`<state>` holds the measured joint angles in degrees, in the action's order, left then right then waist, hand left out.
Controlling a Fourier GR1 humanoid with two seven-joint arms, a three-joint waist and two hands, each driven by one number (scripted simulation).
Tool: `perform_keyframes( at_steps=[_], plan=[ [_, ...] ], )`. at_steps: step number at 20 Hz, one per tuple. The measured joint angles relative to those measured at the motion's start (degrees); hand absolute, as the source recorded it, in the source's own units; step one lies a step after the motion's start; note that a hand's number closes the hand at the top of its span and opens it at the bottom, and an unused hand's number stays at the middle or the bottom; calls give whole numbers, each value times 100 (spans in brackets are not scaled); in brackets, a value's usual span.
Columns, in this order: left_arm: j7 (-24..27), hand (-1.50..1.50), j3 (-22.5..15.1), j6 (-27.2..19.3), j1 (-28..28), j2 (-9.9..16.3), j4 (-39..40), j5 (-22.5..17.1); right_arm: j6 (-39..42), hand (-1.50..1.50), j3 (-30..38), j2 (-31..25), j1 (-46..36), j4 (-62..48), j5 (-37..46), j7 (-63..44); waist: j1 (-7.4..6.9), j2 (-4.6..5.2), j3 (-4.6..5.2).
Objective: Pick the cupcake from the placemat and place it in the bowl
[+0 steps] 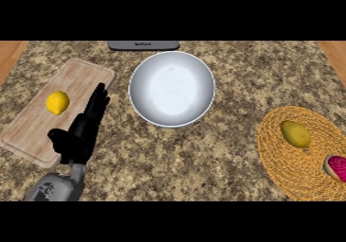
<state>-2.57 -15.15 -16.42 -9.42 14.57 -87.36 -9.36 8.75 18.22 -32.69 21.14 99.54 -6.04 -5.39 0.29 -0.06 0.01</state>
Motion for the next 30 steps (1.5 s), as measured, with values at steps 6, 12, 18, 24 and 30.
perform_keyframes(
  at_steps=[6, 12, 18, 24, 30],
  plan=[
    [-45, 0, 217, 195, -86, -155, 94, 155, 354, -150, 294, 428, 26, 25, -60, 179, 5, 2, -1],
    [-102, 0, 299, 317, 81, -327, -56, 351, 623, -150, 418, 746, -221, -162, 27, 63, -10, 2, 1],
    [-173, 0, 579, 559, 41, -364, -20, 423, 782, -150, 542, 1014, -503, -670, 233, 245, -15, 4, -1],
    [-318, 0, 660, 656, 79, -517, -185, 633, 785, -150, 590, 1236, -731, -1325, 658, 771, -20, 4, -2],
    [-192, 0, 758, 738, -27, -635, 23, 724, 329, -150, 446, 1262, -985, -1799, 1435, 877, -23, 7, -1]
  ],
)
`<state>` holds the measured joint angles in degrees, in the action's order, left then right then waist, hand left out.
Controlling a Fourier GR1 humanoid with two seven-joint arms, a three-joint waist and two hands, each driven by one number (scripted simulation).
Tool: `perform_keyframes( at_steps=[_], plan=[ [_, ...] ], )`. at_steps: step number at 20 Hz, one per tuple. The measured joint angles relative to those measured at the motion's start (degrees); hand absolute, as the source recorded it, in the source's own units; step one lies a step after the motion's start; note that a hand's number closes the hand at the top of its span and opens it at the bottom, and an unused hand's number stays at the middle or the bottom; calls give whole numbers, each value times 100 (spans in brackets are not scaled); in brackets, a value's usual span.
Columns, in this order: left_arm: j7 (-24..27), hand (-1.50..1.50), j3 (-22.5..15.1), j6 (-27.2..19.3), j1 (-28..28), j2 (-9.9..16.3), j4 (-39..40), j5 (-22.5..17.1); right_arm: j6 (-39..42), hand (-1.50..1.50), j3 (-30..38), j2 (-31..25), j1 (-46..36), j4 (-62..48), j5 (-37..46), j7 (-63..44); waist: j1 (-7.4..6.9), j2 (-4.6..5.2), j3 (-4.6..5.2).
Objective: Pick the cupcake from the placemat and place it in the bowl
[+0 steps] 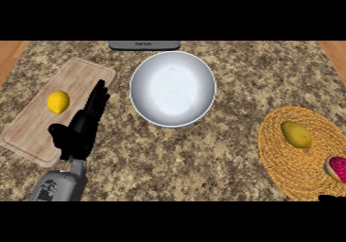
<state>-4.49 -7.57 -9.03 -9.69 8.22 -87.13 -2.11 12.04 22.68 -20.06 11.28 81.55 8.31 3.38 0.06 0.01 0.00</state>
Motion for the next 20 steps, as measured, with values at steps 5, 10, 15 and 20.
perform_keyframes(
  at_steps=[5, 10, 15, 20],
  plan=[
    [-8, 0, 27, 54, 177, -93, -146, 105, -143, -150, -93, -58, -287, -559, 458, 158, -7, -2, 0],
    [-126, 0, 138, 176, 218, -78, -308, 133, 7, 150, -192, -179, -483, -949, 641, 496, -4, -3, 4],
    [-171, 0, 157, 184, 155, -137, -287, 188, -60, 150, -460, -380, -523, -1124, 1137, 1143, -4, -11, 26],
    [-18, 0, 284, 308, 133, -155, -105, 168, -224, 150, -573, -191, -440, -1101, 1284, 1523, 4, -27, 57]
  ],
)
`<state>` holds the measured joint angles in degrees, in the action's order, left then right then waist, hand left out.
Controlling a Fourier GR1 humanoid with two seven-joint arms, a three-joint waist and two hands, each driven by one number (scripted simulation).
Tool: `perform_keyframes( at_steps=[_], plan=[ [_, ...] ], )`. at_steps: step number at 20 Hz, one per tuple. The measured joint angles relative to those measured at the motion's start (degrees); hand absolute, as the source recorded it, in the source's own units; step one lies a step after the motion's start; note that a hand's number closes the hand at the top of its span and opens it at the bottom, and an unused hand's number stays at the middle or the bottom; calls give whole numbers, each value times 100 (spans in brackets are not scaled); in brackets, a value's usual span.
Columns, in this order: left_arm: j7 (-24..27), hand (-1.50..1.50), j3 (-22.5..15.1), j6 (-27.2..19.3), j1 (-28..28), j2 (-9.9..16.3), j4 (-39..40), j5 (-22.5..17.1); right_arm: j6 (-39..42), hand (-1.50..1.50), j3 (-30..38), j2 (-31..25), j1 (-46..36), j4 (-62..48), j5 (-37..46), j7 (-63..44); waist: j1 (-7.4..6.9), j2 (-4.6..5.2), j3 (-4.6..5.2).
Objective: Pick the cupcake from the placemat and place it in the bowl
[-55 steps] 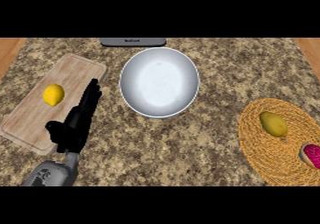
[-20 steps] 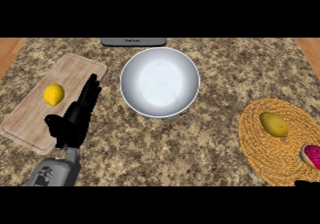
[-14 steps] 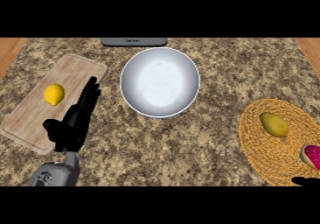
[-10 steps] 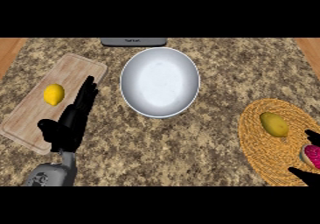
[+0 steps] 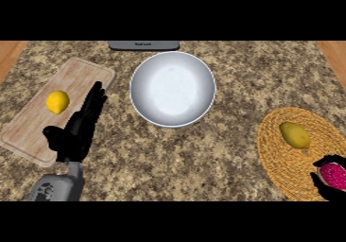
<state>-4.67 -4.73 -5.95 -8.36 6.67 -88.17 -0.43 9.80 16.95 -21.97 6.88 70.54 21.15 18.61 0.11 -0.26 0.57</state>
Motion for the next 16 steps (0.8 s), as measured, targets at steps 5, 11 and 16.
perform_keyframes(
  at_steps=[5, 11, 16],
  plan=[
    [-92, 0, -10, 12, 40, -25, -130, 44, 56, 150, -519, 484, 40, 696, 106, -186, 8, -2, -14],
    [-109, 0, -180, 106, -71, -95, -72, 69, 248, 150, -2736, 1686, -534, 1443, 613, -321, -358, -4, -31],
    [-111, 0, -146, 89, -87, -102, -10, 71, -527, 150, -4657, 2044, -846, 2255, 509, -887, -284, -30, -43]
  ],
)
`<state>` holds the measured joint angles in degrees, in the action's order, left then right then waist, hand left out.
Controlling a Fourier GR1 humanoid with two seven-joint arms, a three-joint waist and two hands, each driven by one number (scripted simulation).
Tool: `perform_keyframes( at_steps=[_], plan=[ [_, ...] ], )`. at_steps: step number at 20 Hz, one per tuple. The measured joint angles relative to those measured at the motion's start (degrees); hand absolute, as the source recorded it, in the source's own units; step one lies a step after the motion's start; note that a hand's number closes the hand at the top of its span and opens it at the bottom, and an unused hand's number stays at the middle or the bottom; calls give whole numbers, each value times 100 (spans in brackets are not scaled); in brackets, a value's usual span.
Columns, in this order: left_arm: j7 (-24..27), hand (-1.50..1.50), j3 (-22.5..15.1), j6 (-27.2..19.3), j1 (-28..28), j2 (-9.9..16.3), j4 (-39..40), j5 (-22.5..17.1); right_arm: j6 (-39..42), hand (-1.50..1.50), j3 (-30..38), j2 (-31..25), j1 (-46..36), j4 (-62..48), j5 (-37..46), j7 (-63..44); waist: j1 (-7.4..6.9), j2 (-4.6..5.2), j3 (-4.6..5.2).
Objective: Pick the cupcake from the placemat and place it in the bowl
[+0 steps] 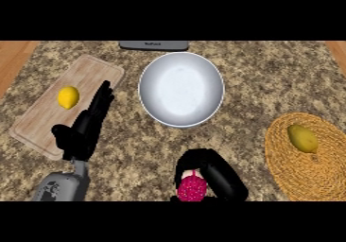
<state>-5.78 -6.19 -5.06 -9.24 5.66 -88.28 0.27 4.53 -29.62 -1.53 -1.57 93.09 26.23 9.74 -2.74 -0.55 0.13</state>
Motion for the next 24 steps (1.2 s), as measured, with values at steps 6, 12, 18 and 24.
perform_keyframes(
  at_steps=[6, 12, 18, 24],
  plan=[
    [76, 0, 52, -60, 99, -7, 30, 27, -1360, 150, -1704, 110, -588, 1265, 630, -1545, 166, -18, 3],
    [139, 0, 132, -7, 65, 39, 112, -3, -1987, 150, -2454, -137, -1759, 1637, 1586, -3547, 200, -4, 9],
    [118, 0, 53, -74, 0, -49, 138, 95, -2066, 150, -2282, 84, -3533, 1874, 1439, -5644, 149, 6, 8],
    [86, 0, -8, -105, 13, -126, 78, 143, -2107, 150, -1488, 125, -5367, 1182, 864, -6641, 127, 27, 2]
  ],
)
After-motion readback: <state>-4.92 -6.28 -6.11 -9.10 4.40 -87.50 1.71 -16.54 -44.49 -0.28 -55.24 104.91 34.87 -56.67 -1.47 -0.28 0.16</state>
